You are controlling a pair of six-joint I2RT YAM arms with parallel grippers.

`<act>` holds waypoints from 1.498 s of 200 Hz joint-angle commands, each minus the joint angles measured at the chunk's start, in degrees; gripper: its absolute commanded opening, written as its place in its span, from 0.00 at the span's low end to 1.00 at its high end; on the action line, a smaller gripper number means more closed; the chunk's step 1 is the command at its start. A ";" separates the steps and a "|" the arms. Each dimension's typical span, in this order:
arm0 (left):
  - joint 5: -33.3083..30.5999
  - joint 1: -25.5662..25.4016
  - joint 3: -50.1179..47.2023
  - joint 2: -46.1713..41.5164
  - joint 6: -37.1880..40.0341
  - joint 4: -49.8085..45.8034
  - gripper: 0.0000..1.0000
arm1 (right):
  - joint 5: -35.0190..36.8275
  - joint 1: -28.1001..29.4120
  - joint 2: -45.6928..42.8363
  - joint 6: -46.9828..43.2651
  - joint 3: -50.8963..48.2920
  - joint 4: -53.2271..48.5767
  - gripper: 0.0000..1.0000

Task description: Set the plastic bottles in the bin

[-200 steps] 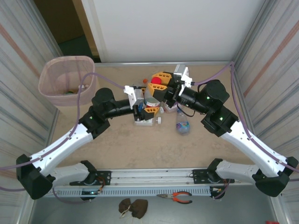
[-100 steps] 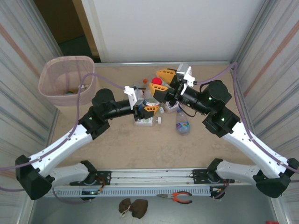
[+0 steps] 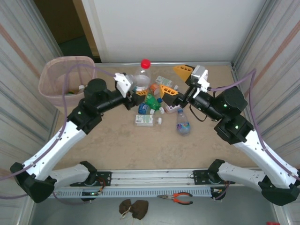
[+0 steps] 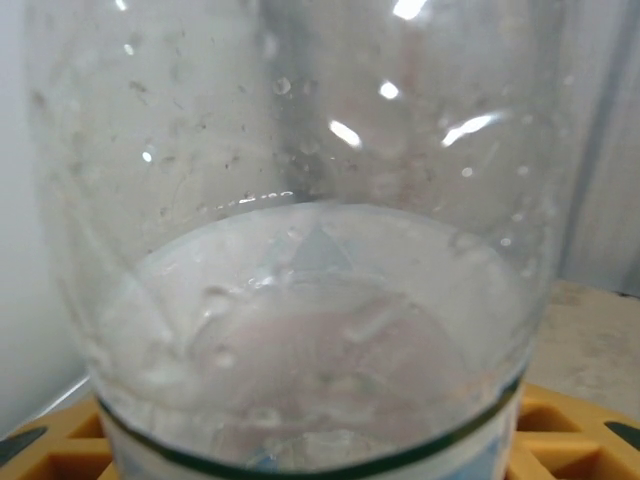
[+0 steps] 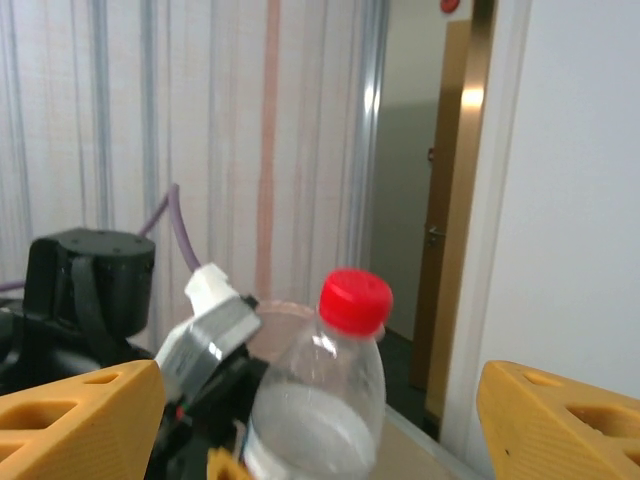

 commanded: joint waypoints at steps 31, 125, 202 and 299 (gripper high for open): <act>-0.47 16.33 8.35 0.24 -2.61 -16.80 0.51 | 3.61 -3.14 -3.13 -1.64 -2.17 -3.51 0.81; -3.73 40.53 26.83 13.42 0.05 -41.01 0.50 | 3.83 -5.73 -4.28 -0.75 -3.24 -5.45 0.81; -2.92 45.26 34.32 26.58 2.19 -54.05 0.51 | 3.85 -6.16 -3.93 -0.78 -3.57 -6.05 0.81; -3.31 45.36 32.40 34.68 4.23 -59.24 0.62 | 4.37 -7.43 -4.01 -0.39 -4.64 -6.99 0.81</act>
